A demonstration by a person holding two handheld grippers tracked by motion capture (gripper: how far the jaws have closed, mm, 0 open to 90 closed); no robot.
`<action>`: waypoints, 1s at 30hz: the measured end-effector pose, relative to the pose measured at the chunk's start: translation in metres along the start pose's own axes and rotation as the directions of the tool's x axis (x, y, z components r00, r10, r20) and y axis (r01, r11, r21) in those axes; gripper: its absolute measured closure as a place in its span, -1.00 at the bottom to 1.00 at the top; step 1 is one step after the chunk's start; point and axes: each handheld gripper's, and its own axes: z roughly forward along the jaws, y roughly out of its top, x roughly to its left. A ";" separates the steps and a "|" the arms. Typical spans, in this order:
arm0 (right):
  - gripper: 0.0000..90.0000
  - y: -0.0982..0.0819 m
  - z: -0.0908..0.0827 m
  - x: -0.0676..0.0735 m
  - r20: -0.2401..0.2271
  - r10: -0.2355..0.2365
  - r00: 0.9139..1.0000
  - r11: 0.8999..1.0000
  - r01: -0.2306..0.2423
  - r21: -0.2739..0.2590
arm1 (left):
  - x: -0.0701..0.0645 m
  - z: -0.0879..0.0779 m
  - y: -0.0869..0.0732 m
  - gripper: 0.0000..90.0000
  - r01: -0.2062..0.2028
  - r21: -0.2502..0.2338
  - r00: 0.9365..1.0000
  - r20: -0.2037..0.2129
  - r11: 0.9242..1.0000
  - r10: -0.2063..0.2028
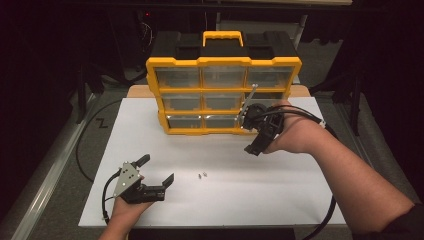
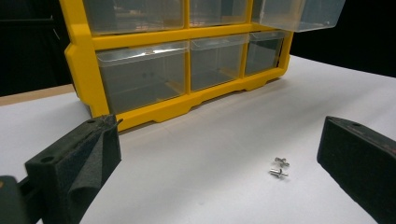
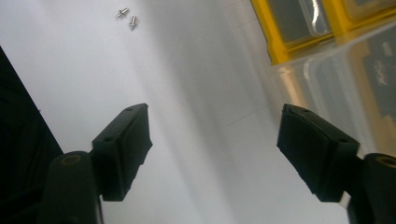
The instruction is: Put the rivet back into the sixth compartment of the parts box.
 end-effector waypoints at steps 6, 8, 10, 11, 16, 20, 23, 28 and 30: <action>-0.55 -0.001 0.016 0.010 -0.009 -0.015 1.000 1.000 0.015 0.000 | 0.000 -0.001 0.000 -0.99 0.000 -0.002 1.000 -0.001 1.000 0.000; -0.57 -0.001 0.022 0.013 -0.011 -0.014 1.000 1.000 0.014 0.002 | 0.000 -0.001 0.000 -0.99 -0.001 -0.002 1.000 0.000 1.000 0.001; -0.58 -0.001 0.028 0.016 -0.018 -0.014 1.000 1.000 0.014 -0.001 | 0.000 -0.001 0.000 -0.99 0.001 -0.003 1.000 0.001 1.000 -0.001; -0.59 -0.002 0.031 0.018 -0.019 -0.016 1.000 1.000 0.016 -0.002 | 0.000 -0.001 0.000 -0.99 0.001 -0.003 1.000 0.001 1.000 -0.001; -0.63 -0.003 0.049 0.024 -0.021 -0.018 1.000 1.000 0.018 0.007 | 0.000 -0.001 0.000 -0.99 -0.001 -0.002 1.000 0.000 1.000 0.001; -0.63 -0.003 0.059 0.029 -0.019 -0.018 1.000 1.000 0.018 0.014 | 0.000 -0.001 0.000 -0.99 -0.001 -0.004 1.000 0.000 1.000 0.001; -0.63 -0.002 0.066 0.032 -0.025 -0.020 0.999 1.000 0.020 0.005 | 0.000 -0.001 0.000 -0.99 -0.001 -0.005 1.000 0.000 1.000 0.001; -0.62 0.000 0.077 0.039 -0.037 -0.021 0.999 1.000 0.021 -0.001 | 0.000 -0.001 0.000 -0.99 -0.004 -0.002 1.000 0.000 1.000 0.004; -0.63 0.001 0.083 0.043 -0.022 -0.040 0.999 0.999 0.040 0.009 | 0.000 -0.001 0.000 -0.99 -0.004 -0.003 1.000 0.001 1.000 0.004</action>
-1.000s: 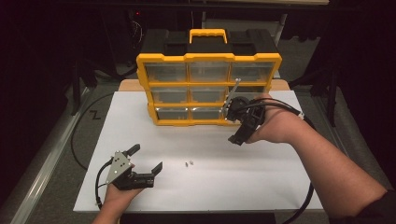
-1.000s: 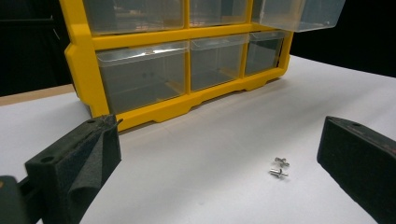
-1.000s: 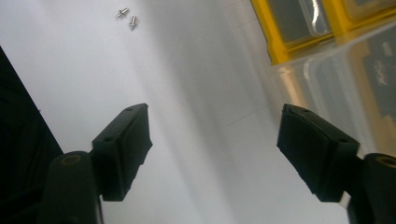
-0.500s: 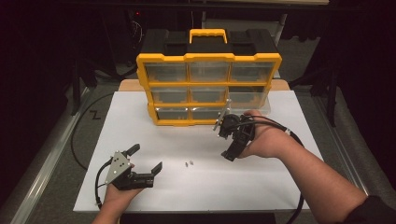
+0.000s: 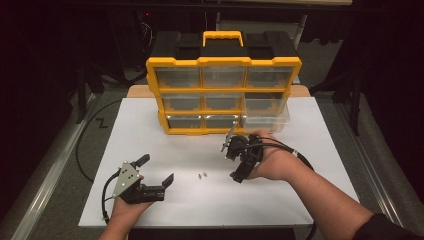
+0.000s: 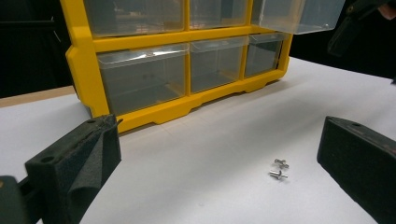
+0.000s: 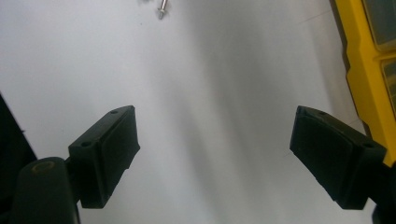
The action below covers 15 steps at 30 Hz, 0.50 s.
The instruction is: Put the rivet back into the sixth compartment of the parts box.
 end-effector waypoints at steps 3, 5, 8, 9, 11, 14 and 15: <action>-0.62 0.002 0.007 0.003 -0.022 0.010 1.000 1.000 -0.010 -0.010 | 0.000 0.000 0.000 -0.99 0.001 0.001 1.000 0.000 1.000 -0.001; -0.62 0.004 0.014 0.006 -0.021 -0.001 1.000 1.000 0.001 -0.005 | 0.000 0.000 0.000 -0.99 0.001 0.000 1.000 0.000 1.000 -0.001; -0.62 0.006 0.022 0.009 -0.035 0.005 0.999 1.000 -0.005 -0.011 | 0.000 0.000 0.000 -0.99 0.000 0.001 1.000 0.001 1.000 0.000; -0.62 0.006 0.026 0.010 -0.034 0.000 0.999 1.000 0.000 -0.014 | 0.000 0.000 0.000 -0.99 0.000 0.001 1.000 0.001 1.000 0.000; -0.61 0.008 0.031 0.011 -0.044 -0.004 0.999 1.000 0.003 -0.011 | 0.000 0.000 0.000 -0.99 0.000 0.001 1.000 0.001 1.000 0.000; -0.59 0.010 0.039 0.014 -0.049 -0.010 0.999 1.000 0.009 -0.003 | 0.000 0.000 0.000 -0.99 0.000 0.000 1.000 0.000 1.000 0.000; -0.59 0.011 0.042 0.014 -0.054 -0.009 0.998 1.000 0.008 -0.003 | 0.000 0.000 0.000 -0.99 0.000 0.001 1.000 0.001 1.000 0.000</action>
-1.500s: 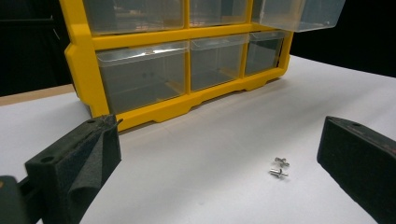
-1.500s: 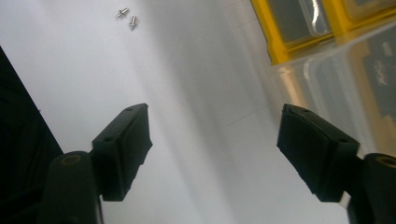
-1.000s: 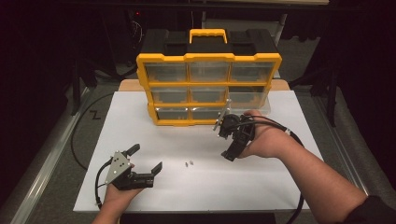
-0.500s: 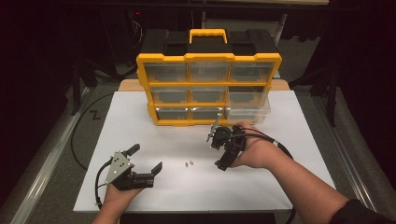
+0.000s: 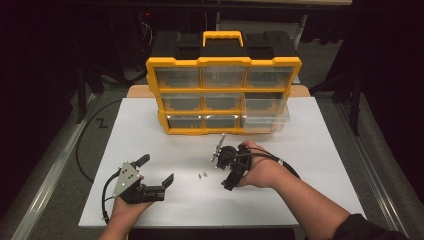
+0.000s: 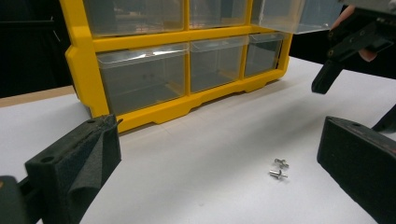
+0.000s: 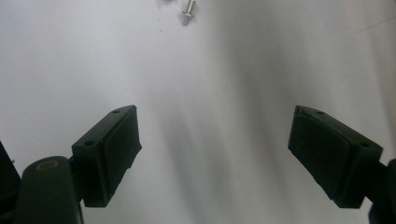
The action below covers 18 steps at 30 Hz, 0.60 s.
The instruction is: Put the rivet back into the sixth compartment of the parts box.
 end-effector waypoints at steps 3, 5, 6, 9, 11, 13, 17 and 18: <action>-0.57 0.003 0.007 0.001 -0.007 -0.002 1.000 1.000 0.002 -0.005 | 0.000 0.000 0.000 -0.99 0.000 0.000 1.000 0.000 1.000 0.000; -0.57 0.005 0.011 0.001 -0.013 -0.005 1.000 1.000 0.005 -0.002 | 0.000 0.000 0.000 -0.99 0.000 0.000 1.000 0.000 1.000 0.000; -0.56 0.006 0.013 0.001 -0.016 -0.007 1.000 1.000 0.007 0.001 | 0.000 0.000 0.000 -0.99 0.000 0.000 1.000 0.000 1.000 0.000; -0.55 0.010 0.019 0.002 -0.024 -0.009 1.000 1.000 0.009 -0.003 | 0.000 0.000 0.000 -0.99 0.001 0.000 1.000 -0.001 1.000 -0.001; -0.54 0.012 0.023 0.003 -0.031 -0.010 0.999 1.000 0.010 -0.005 | 0.000 0.000 0.000 -0.99 0.001 0.000 1.000 0.000 1.000 -0.001; -0.53 0.015 0.026 0.003 -0.034 -0.012 0.999 1.000 0.012 -0.009 | 0.000 0.000 0.000 -0.99 0.001 0.000 1.000 0.000 1.000 -0.001; -0.51 0.020 0.032 0.004 -0.038 -0.016 0.999 1.000 0.016 -0.007 | 0.000 0.000 0.000 -0.99 0.000 0.001 1.000 0.000 1.000 0.000; -0.50 0.021 0.033 0.004 -0.036 -0.014 0.999 1.000 0.014 -0.007 | 0.000 0.000 0.000 -0.99 0.001 0.001 1.000 0.000 1.000 -0.001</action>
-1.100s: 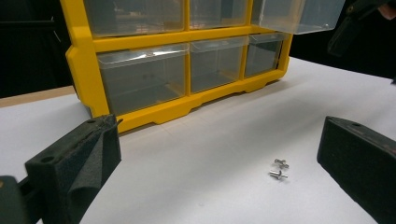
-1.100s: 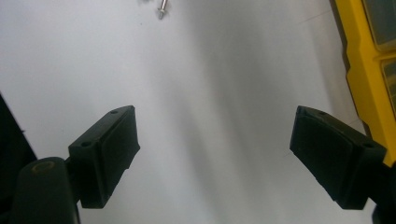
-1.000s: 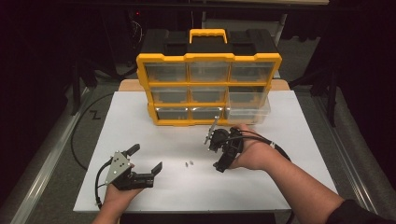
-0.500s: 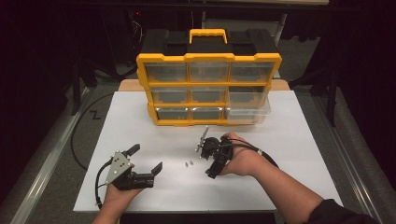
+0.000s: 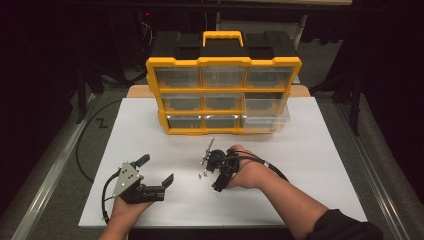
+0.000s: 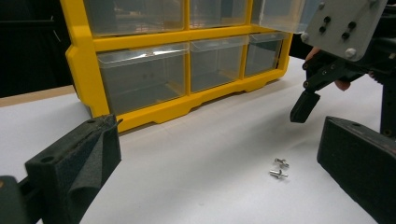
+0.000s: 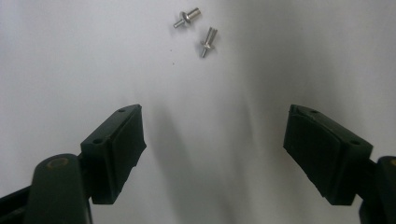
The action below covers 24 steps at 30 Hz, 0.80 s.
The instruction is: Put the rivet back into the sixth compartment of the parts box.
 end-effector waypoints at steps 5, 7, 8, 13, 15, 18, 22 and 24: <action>-0.39 0.006 0.005 -0.001 -0.004 -0.008 1.000 1.000 0.008 -0.013 | 0.000 0.000 0.000 -0.99 0.000 -0.001 1.000 0.000 1.000 0.000; -0.33 0.009 0.006 -0.002 -0.007 -0.009 1.000 1.000 0.009 -0.012 | 0.000 0.000 0.000 -0.99 0.000 -0.001 1.000 0.000 1.000 0.000; -0.30 0.011 0.007 -0.002 -0.006 -0.011 1.000 1.000 0.011 -0.021 | 0.000 0.000 0.000 -0.99 0.000 -0.001 1.000 0.000 1.000 0.000; -0.12 0.017 0.010 -0.003 -0.017 -0.012 1.000 1.000 0.011 -0.027 | 0.001 0.000 0.000 -0.99 0.001 -0.002 1.000 0.000 1.000 -0.001; -0.04 0.020 0.010 -0.003 -0.020 -0.011 1.000 1.000 0.011 -0.023 | 0.001 -0.001 0.000 -0.99 0.001 -0.002 1.000 0.000 1.000 -0.001; 0.11 0.022 0.013 -0.003 -0.028 -0.012 1.000 1.000 0.011 -0.024 | 0.001 -0.001 0.000 -0.99 0.001 -0.002 1.000 0.000 1.000 -0.001; 0.29 0.025 0.015 -0.004 -0.040 -0.012 0.999 1.000 0.012 -0.016 | 0.001 -0.001 0.000 -0.99 0.001 -0.003 1.000 -0.001 1.000 -0.001; 0.37 0.026 0.016 -0.004 -0.046 -0.014 0.999 1.000 0.013 -0.019 | 0.001 -0.001 0.000 -0.99 0.002 -0.003 1.000 -0.001 1.000 -0.002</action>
